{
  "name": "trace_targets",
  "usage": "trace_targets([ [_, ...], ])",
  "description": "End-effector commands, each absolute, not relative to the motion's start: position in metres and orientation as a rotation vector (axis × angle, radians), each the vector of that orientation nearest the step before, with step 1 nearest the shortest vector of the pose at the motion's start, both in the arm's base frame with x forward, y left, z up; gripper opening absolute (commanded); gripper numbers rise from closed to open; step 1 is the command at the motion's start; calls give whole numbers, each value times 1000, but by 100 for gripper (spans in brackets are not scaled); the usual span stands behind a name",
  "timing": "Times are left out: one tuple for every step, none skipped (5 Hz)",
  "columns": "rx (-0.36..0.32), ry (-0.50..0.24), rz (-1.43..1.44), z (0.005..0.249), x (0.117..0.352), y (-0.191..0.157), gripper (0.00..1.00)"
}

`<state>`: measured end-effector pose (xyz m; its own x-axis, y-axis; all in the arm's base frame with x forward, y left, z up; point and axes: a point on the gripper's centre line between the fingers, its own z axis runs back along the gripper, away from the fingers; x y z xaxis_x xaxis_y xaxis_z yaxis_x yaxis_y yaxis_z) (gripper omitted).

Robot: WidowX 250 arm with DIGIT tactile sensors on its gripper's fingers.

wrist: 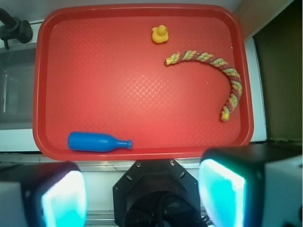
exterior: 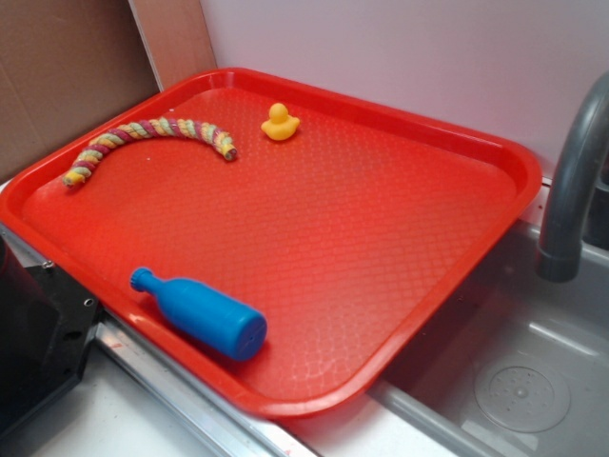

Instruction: Grab the multicolored rope.

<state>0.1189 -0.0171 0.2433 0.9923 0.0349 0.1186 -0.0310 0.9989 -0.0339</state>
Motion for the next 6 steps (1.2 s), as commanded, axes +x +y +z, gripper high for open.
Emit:
trace_targets([
  [-32, -119, 33, 243, 119, -17, 100],
  [107, -67, 273, 193, 162, 33, 100],
  [123, -33, 471, 157, 184, 82, 100],
  [96, -100, 725, 132, 204, 109, 100],
  [76, -94, 976, 107, 215, 135, 100],
  [39, -76, 1228, 81, 239, 144, 100],
])
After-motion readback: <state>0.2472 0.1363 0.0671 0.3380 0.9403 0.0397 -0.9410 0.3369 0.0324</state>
